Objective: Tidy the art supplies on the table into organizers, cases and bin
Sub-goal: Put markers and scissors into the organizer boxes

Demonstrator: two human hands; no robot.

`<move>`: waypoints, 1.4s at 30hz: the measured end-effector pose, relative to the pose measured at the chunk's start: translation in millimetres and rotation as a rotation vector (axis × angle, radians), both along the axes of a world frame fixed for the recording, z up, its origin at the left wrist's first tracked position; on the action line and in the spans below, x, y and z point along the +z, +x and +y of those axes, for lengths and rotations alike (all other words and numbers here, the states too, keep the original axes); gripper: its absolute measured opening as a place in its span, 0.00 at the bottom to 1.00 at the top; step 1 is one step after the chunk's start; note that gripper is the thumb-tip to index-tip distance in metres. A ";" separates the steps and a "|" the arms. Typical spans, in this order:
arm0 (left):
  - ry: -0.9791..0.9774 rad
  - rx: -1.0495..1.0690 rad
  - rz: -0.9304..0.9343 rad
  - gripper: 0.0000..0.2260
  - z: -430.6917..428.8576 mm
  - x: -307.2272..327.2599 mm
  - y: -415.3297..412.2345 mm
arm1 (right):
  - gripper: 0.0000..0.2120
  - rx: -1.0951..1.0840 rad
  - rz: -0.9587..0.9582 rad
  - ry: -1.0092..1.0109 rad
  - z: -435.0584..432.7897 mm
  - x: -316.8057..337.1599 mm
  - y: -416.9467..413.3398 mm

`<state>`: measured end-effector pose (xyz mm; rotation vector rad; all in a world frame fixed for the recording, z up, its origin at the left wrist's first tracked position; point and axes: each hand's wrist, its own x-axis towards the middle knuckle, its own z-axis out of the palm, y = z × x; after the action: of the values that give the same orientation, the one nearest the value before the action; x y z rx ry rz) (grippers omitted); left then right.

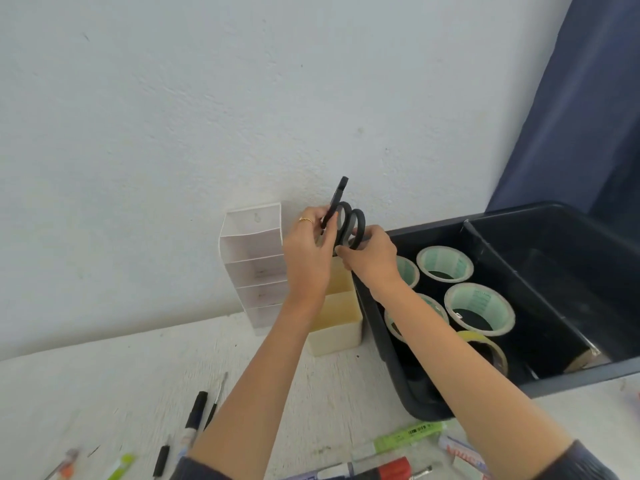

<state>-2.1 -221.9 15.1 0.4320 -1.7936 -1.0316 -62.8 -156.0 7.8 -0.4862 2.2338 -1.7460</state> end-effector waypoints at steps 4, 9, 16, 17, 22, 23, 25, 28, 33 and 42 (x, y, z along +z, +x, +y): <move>-0.022 0.012 -0.098 0.05 -7.4 -16.1 -7.3 | 0.16 0.057 -0.098 -0.032 8.3 0.8 2.6; 0.040 0.018 -0.221 0.08 -5.5 -30.6 -5.1 | 0.11 0.045 -0.070 -0.038 16.0 -1.1 5.5; 0.007 0.009 -0.338 0.14 3.3 -29.8 7.5 | 0.11 0.070 -0.129 -0.061 19.9 2.1 15.4; 0.029 0.022 -0.318 0.16 7.3 -27.2 11.9 | 0.12 0.059 -0.134 -0.067 23.3 3.9 17.6; 0.063 0.071 -0.275 0.17 31.8 -16.2 38.5 | 0.16 0.020 -0.160 -0.065 52.1 11.3 28.3; 0.046 0.070 -0.255 0.17 39.0 -14.6 44.4 | 0.16 0.013 -0.162 -0.066 59.5 13.2 31.6; 0.051 0.041 -0.201 0.16 53.5 -13.5 54.5 | 0.14 0.021 -0.161 -0.076 73.4 16.7 38.7; 0.116 -0.026 -0.147 0.13 79.9 -14.2 67.6 | 0.11 0.048 -0.125 -0.062 95.9 18.9 53.9; 0.156 -0.132 -0.096 0.11 117.9 -17.4 88.2 | 0.09 0.051 -0.066 -0.054 134.1 15.0 77.6; 0.052 -0.323 -0.271 0.08 149.4 -57.9 135.4 | 0.08 0.246 0.035 -0.008 207.7 -10.4 110.7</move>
<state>133.3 -72.4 -42.7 0.3313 -2.1299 -1.2940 47.9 51.8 -2.6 -0.7632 2.0881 -1.6318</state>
